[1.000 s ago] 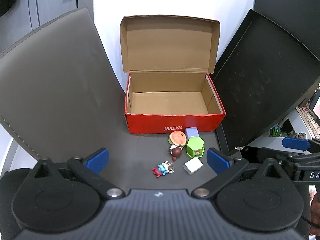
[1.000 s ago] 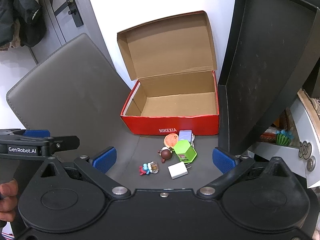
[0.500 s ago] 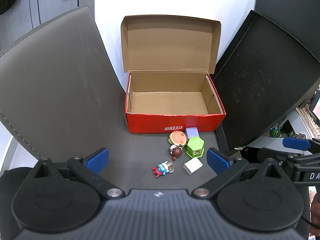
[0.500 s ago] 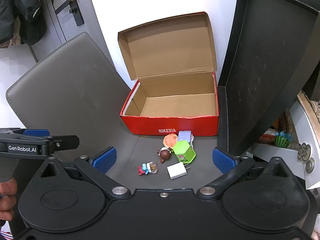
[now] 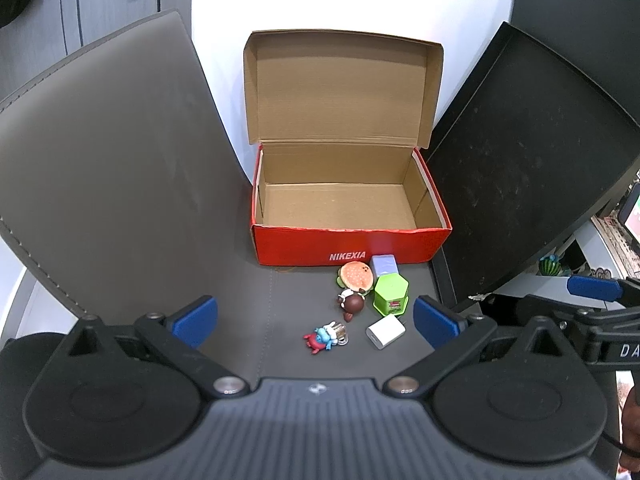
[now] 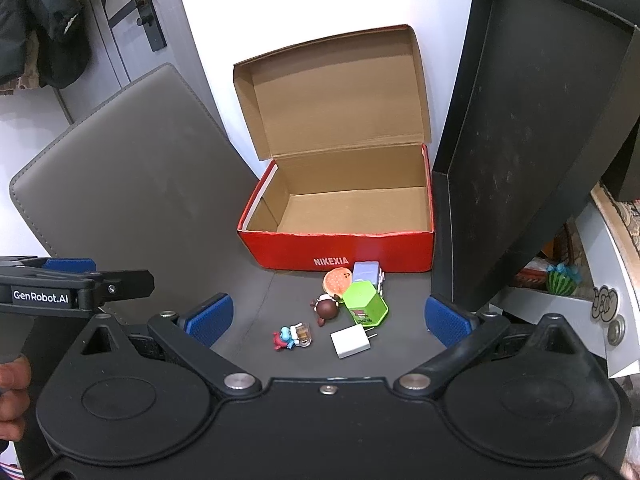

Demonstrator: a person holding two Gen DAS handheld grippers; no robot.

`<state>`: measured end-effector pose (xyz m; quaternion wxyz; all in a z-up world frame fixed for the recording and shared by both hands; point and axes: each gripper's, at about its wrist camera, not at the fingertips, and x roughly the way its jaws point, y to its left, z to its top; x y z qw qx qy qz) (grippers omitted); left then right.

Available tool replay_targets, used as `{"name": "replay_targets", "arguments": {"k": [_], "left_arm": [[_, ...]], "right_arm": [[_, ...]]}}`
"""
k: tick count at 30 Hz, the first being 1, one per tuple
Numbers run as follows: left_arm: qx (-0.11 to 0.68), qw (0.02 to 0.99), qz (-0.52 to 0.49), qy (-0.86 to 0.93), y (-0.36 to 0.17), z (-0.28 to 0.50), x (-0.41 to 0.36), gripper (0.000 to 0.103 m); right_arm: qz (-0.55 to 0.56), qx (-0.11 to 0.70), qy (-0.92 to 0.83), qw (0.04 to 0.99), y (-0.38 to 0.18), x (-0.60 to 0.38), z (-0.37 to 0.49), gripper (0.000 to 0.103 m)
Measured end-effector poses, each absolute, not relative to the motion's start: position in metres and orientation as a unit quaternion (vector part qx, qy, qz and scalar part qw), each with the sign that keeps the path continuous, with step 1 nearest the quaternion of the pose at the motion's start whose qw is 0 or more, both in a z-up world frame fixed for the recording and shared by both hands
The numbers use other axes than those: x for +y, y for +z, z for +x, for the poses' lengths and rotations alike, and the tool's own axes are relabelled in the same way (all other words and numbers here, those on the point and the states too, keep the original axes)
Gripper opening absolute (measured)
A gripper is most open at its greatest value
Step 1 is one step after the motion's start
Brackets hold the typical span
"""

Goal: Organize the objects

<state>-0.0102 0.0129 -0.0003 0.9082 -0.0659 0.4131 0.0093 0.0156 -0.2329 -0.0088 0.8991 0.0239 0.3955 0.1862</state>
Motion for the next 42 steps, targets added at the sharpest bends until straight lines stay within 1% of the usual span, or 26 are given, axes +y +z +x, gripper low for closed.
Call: {"name": "replay_targets", "arguments": {"k": [20,42], "left_arm": [[0.416,0.906,-0.077,0.009,-0.004,-0.002,0.013,0.103],[0.463,0.88,-0.095,0.037,-0.056,0.051,0.022,0.103]], "right_arm": [[0.024,0.405,0.179,0.896,-0.015,-0.233,0.02,0.103],[0.041,0.458,0.184,0.869,-0.074,-0.231,0.059,0.103]]}}
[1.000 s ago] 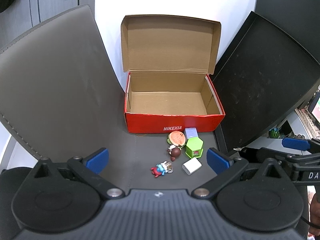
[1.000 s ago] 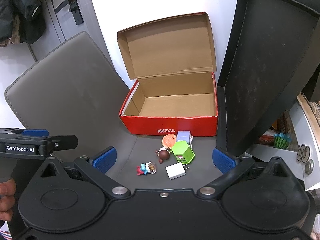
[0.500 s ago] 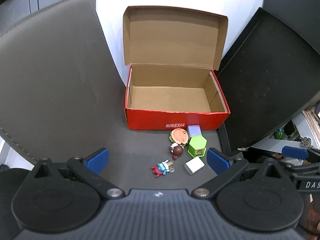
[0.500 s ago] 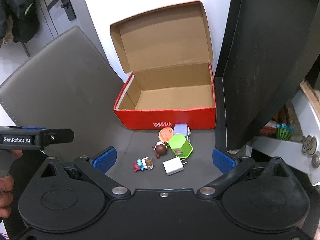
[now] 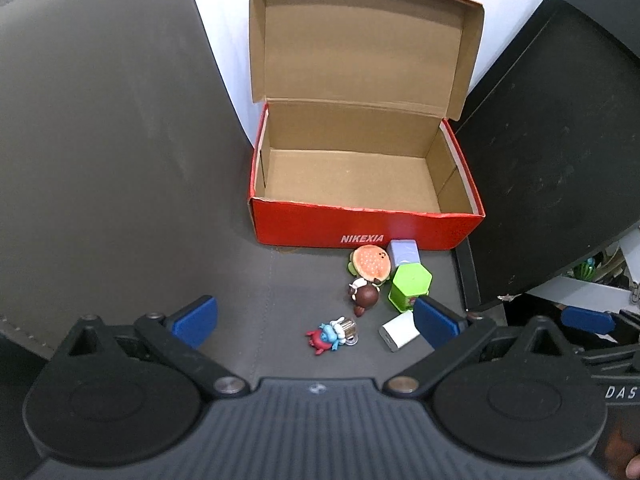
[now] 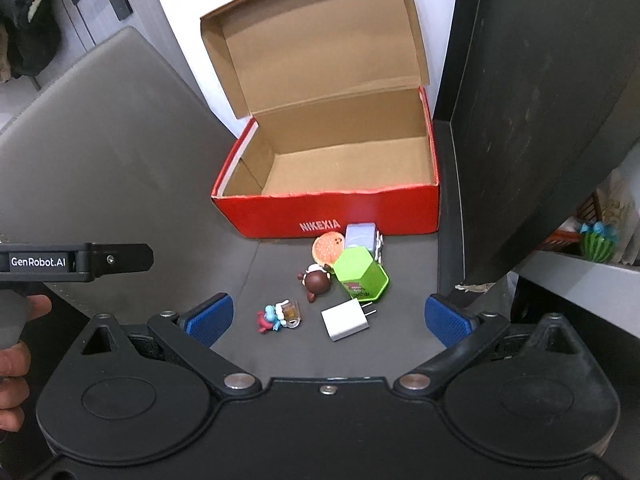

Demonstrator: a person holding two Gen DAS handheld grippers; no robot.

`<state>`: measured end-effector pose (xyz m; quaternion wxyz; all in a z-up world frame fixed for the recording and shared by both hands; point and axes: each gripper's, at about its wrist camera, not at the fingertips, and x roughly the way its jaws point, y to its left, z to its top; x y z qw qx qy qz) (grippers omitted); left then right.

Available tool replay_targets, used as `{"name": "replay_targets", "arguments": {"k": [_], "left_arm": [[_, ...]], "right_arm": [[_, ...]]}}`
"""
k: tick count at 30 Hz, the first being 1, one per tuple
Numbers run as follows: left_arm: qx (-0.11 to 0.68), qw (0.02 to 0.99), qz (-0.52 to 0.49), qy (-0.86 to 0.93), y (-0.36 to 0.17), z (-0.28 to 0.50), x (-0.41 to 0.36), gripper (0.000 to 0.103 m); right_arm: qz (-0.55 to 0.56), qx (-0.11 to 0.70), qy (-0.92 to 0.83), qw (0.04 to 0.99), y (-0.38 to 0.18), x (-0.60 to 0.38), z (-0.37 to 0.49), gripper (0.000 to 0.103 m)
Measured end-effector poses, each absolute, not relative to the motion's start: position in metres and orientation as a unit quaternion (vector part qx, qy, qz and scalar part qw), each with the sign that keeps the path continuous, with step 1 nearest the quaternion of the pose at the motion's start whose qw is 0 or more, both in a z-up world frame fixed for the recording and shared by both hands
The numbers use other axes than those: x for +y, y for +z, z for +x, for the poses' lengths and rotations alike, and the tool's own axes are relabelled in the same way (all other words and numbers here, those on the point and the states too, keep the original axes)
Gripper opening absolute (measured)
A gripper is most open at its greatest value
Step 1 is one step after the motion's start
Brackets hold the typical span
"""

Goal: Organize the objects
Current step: 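Move both tools toward the small items in front of the shoebox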

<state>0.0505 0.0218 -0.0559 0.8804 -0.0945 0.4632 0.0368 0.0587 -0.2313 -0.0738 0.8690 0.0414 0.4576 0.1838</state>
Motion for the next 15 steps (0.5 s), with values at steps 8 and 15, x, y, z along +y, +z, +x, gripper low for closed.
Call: {"name": "replay_targets", "arguments": {"k": [8,15], "left_arm": [[0.486,0.866,-0.108,0.052,-0.079,0.068,0.023,0.103],[0.504,0.853,-0.112,0.073,-0.094,0.083,0.025,0.102]], "right_arm": [[0.039,0.476,0.192,0.857,-0.096,-0.227,0.074,0.103],[0.038,0.494,0.204,0.844,-0.119,-0.227,0.091,0.103]]}}
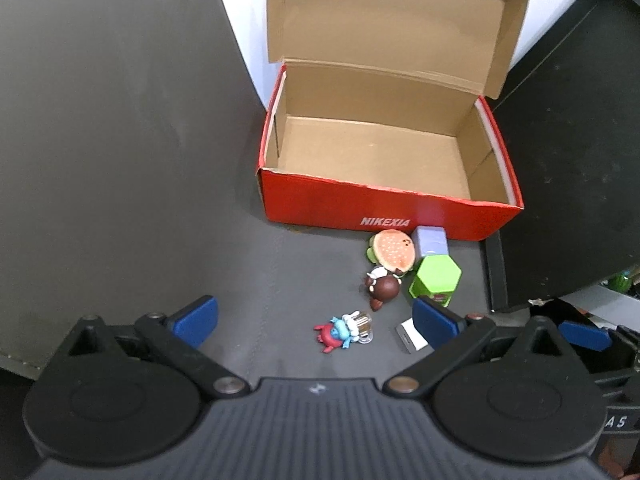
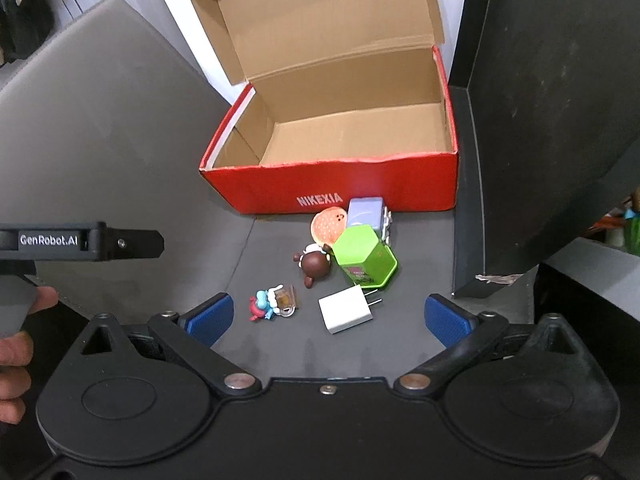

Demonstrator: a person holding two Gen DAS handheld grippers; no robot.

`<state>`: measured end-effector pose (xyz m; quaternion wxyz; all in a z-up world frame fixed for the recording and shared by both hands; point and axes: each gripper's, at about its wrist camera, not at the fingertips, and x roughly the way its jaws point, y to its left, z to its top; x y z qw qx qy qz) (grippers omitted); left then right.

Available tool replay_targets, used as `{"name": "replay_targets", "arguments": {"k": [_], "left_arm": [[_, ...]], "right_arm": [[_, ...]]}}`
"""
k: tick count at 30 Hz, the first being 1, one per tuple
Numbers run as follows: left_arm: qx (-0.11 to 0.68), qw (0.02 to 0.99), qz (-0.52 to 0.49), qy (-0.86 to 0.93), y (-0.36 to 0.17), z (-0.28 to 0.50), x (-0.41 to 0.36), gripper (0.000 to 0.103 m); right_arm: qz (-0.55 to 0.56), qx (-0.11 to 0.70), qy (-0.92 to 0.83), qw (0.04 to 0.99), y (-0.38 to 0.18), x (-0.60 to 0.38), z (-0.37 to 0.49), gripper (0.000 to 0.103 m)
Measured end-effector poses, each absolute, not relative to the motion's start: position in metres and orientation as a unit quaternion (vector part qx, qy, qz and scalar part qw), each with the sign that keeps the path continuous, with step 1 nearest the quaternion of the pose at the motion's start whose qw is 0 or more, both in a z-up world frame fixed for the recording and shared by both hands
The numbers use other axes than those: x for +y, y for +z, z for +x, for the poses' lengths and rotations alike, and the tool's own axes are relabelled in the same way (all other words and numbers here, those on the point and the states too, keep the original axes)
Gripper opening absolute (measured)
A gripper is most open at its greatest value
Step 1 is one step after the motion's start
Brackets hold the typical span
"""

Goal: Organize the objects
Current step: 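Move both tools toward the small items in front of the shoebox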

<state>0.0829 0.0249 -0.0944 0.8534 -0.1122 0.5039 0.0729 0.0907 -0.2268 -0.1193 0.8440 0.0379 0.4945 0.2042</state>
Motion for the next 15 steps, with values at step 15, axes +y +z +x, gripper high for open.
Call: {"name": "replay_targets", "arguments": {"k": [15], "left_arm": [[0.522,0.843,-0.103,0.077,-0.125,0.107,0.015,0.1]], "right_arm": [[0.054,0.51,0.214,0.831,-0.166,-0.234,0.114,0.1]]}}
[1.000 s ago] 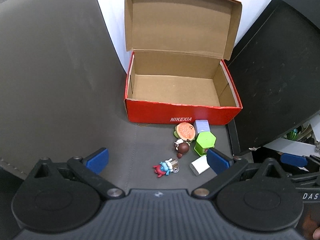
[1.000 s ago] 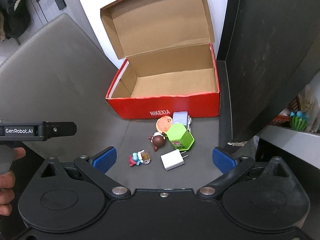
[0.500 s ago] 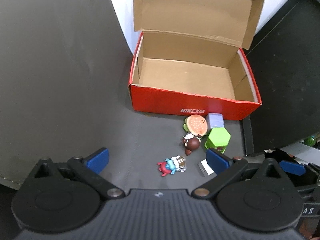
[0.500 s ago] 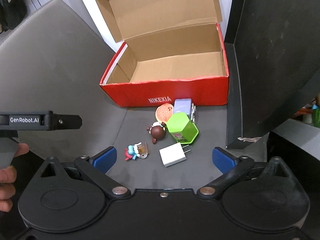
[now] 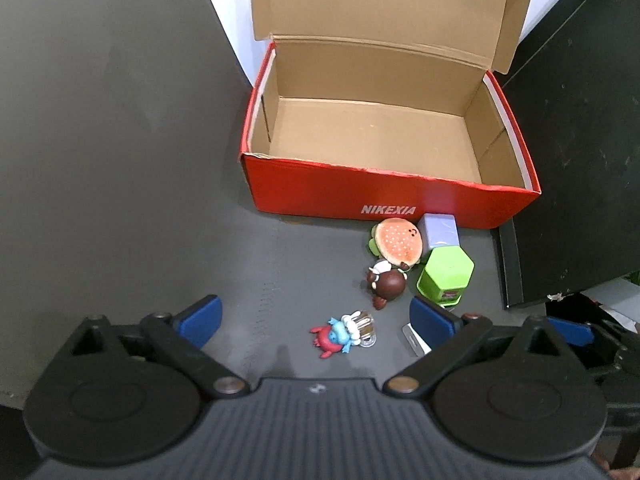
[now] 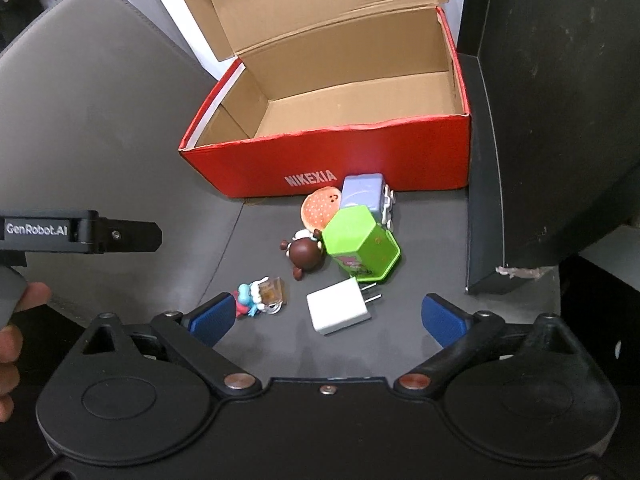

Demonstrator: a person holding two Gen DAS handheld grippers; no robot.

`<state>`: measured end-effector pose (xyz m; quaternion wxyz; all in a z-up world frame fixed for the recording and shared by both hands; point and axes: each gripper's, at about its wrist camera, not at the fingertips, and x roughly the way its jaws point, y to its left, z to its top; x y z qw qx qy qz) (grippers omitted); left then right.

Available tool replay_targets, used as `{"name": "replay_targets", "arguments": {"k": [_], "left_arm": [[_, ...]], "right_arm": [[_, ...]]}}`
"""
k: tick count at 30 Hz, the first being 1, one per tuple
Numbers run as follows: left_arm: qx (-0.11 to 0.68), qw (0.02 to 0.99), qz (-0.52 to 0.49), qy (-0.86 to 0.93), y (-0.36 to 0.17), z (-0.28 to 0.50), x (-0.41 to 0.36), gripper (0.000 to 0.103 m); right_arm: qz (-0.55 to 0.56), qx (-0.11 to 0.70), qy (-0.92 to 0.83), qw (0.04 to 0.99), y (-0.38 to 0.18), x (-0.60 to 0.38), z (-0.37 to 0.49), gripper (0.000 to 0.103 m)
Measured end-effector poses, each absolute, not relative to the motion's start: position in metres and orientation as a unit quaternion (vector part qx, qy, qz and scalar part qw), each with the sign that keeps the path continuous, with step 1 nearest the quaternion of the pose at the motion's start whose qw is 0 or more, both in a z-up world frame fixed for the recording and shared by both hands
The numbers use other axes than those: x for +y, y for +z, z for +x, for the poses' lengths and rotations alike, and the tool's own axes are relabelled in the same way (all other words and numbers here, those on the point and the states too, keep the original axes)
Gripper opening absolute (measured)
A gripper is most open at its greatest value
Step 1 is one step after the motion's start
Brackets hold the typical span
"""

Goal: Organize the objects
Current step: 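Move both tools toward the small items in front of the shoebox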

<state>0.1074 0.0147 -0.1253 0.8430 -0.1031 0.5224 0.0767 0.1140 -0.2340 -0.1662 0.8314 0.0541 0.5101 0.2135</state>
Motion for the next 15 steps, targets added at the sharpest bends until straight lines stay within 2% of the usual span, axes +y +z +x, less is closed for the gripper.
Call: {"name": "replay_targets", "arguments": {"k": [15], "left_arm": [[0.544,0.835,-0.05,0.061,-0.17,0.126,0.001,0.097]], "right_arm": [[0.07,0.519,0.197,0.829,-0.193,-0.243,0.124,0.099]]}}
